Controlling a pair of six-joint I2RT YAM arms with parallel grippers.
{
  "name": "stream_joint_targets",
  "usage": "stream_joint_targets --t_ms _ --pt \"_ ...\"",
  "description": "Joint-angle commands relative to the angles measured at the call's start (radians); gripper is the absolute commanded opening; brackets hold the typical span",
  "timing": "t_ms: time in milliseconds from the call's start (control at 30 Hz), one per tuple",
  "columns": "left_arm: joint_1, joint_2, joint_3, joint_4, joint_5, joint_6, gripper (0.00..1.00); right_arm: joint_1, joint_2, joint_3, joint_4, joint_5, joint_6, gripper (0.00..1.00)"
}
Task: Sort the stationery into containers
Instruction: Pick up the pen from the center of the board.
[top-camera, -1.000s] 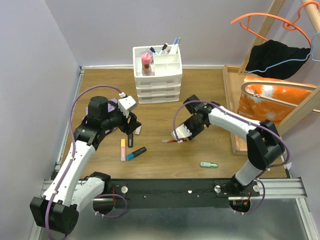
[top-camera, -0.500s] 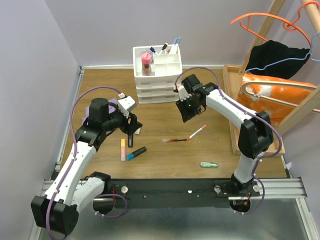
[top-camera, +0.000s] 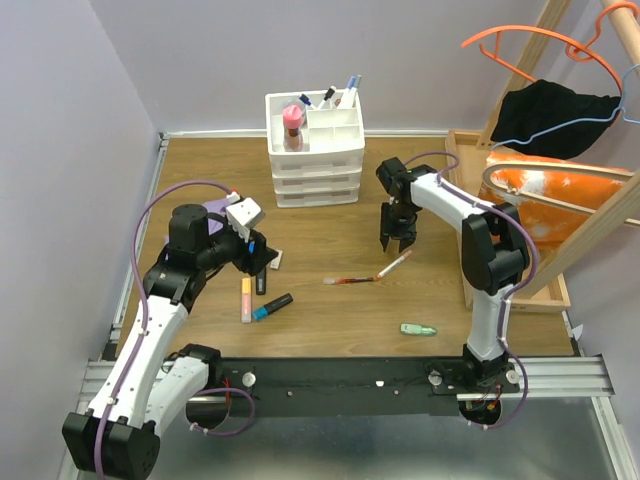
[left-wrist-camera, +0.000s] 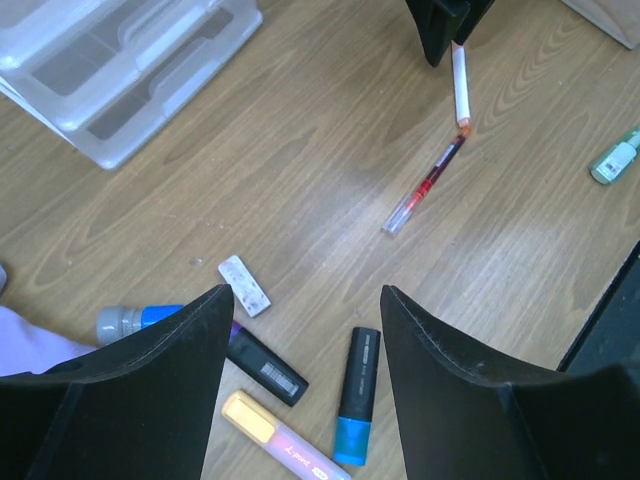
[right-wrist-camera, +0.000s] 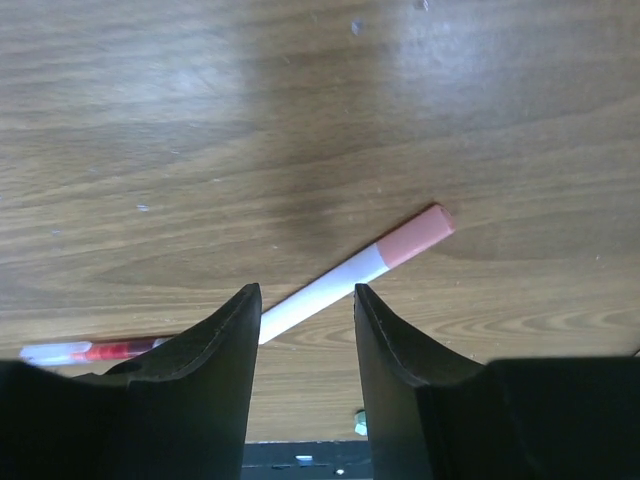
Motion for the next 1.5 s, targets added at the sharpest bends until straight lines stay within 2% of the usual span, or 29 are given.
stream_joint_targets --t_ms 0,267,600,700,733,867,933,1067,1233,1400,1467 --pt "0.011 -0.012 -0.014 -0.038 0.026 -0.003 0.7 0.0 -0.009 -0.084 -0.047 0.064 0.082 0.5" --pt "0.011 0.019 -0.037 0.02 0.026 -0.026 0.7 -0.055 0.008 -0.075 -0.042 0.076 0.085 0.5" --pt "0.011 0.079 -0.007 0.034 0.025 -0.026 0.69 -0.107 0.138 -0.028 0.017 0.013 0.05 0.5" --pt "0.011 0.083 -0.007 0.04 0.023 -0.028 0.7 -0.109 0.172 0.001 0.044 -0.017 0.019 0.4" --pt "0.011 0.085 -0.007 0.039 0.023 -0.028 0.7 -0.109 0.179 0.011 0.048 -0.049 0.006 0.28" --pt "0.011 0.089 0.001 0.039 0.022 -0.028 0.7 -0.101 0.192 0.049 0.044 -0.076 -0.013 0.05" --pt "0.011 0.091 0.005 0.034 0.018 -0.023 0.7 -0.093 0.161 0.048 0.044 -0.08 -0.025 0.01" --pt "0.012 0.088 0.028 0.013 0.011 0.006 0.7 -0.071 0.046 0.057 0.042 -0.161 -0.065 0.01" --pt "0.015 0.092 0.074 -0.01 -0.008 0.041 0.7 -0.018 -0.08 0.21 0.037 -0.301 -0.164 0.01" --pt "0.029 0.115 0.113 -0.007 0.0 0.052 0.7 0.011 -0.193 0.38 0.169 -0.411 -0.283 0.01" --pt "0.029 0.126 0.119 -0.013 0.011 0.062 0.7 0.012 -0.26 0.361 0.328 -0.439 -0.319 0.01"
